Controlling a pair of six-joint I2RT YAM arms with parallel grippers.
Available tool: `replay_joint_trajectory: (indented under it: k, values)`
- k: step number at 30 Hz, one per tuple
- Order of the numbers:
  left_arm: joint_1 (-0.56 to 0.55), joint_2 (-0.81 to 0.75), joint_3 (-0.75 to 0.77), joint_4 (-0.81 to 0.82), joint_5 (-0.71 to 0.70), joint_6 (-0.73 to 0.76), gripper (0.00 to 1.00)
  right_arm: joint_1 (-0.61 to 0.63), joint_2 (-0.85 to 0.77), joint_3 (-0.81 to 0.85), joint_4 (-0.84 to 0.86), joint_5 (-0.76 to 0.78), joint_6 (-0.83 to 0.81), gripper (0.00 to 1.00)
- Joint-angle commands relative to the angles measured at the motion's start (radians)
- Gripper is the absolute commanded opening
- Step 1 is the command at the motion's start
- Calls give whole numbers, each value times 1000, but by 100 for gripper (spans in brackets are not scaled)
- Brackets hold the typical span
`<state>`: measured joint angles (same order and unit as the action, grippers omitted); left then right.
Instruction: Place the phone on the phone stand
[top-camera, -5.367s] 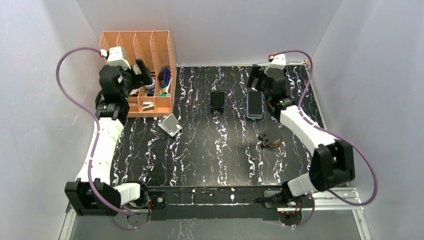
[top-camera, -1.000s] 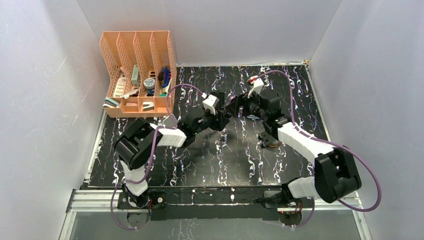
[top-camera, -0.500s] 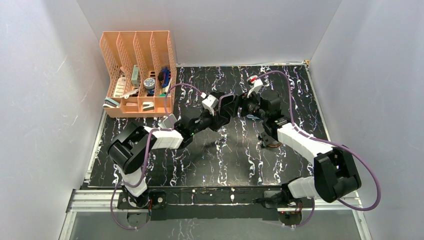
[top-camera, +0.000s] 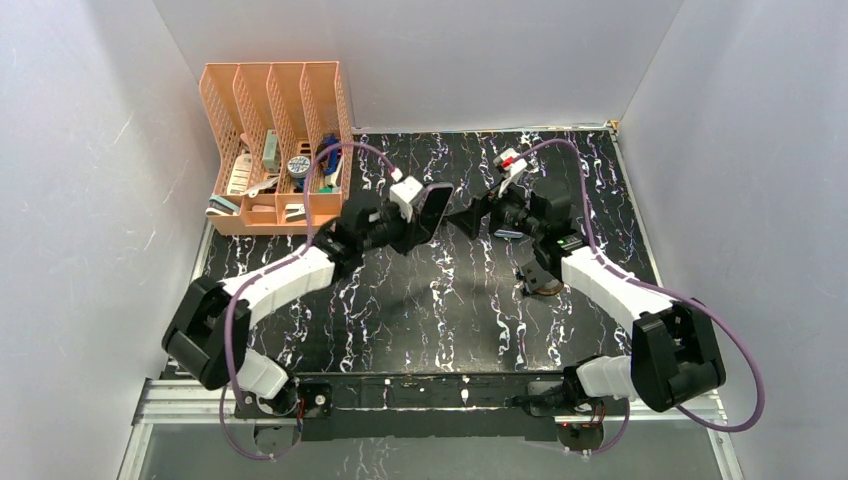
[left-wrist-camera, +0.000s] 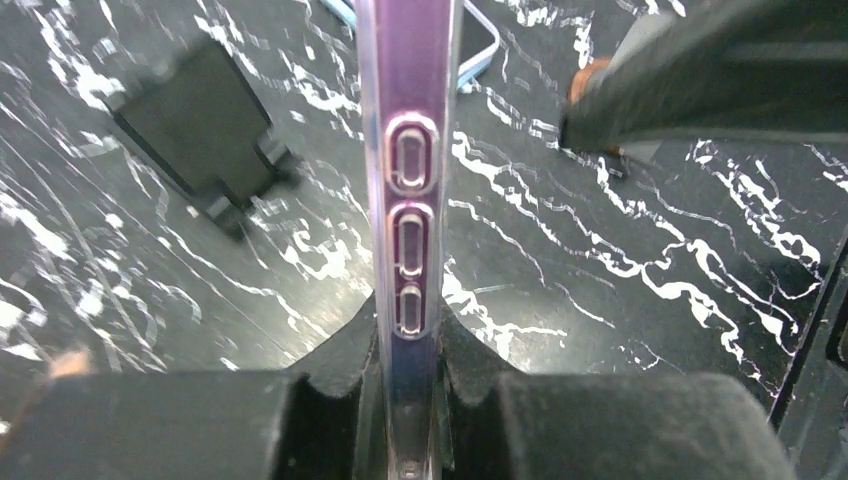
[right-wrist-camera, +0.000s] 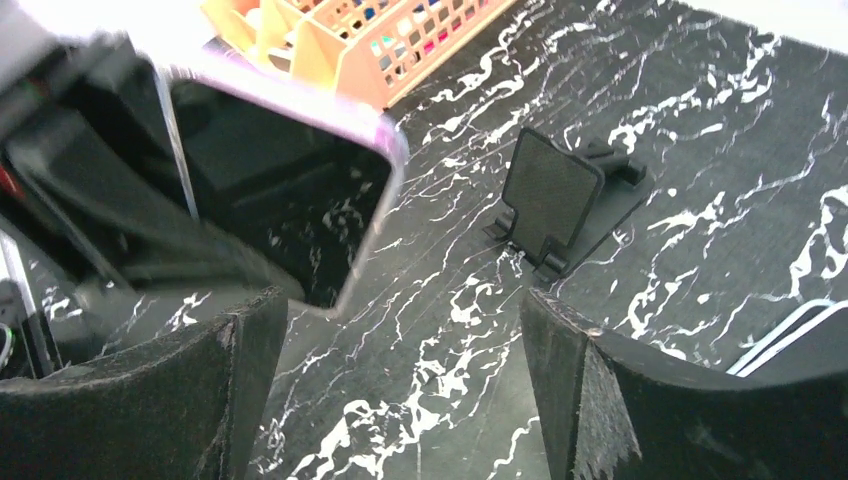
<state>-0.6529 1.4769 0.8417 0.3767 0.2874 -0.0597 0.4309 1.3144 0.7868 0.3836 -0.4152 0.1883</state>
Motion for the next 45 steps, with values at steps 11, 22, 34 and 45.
replay_joint_trajectory:
  k: [11, 22, 34, 45]
  values:
    - [119, 58, 604, -1141, 398, 534, 0, -104, 19, 191, -105, -727, -432, 91]
    - [118, 94, 581, -1191, 494, 536, 0, -104, 27, 223, -54, -630, -504, 86]
    - [116, 111, 576, -1190, 499, 551, 0, -44, 154, 309, -114, -685, -502, 76]
    - [116, 128, 583, -1182, 489, 570, 0, 11, 244, 423, -296, -739, -582, 68]
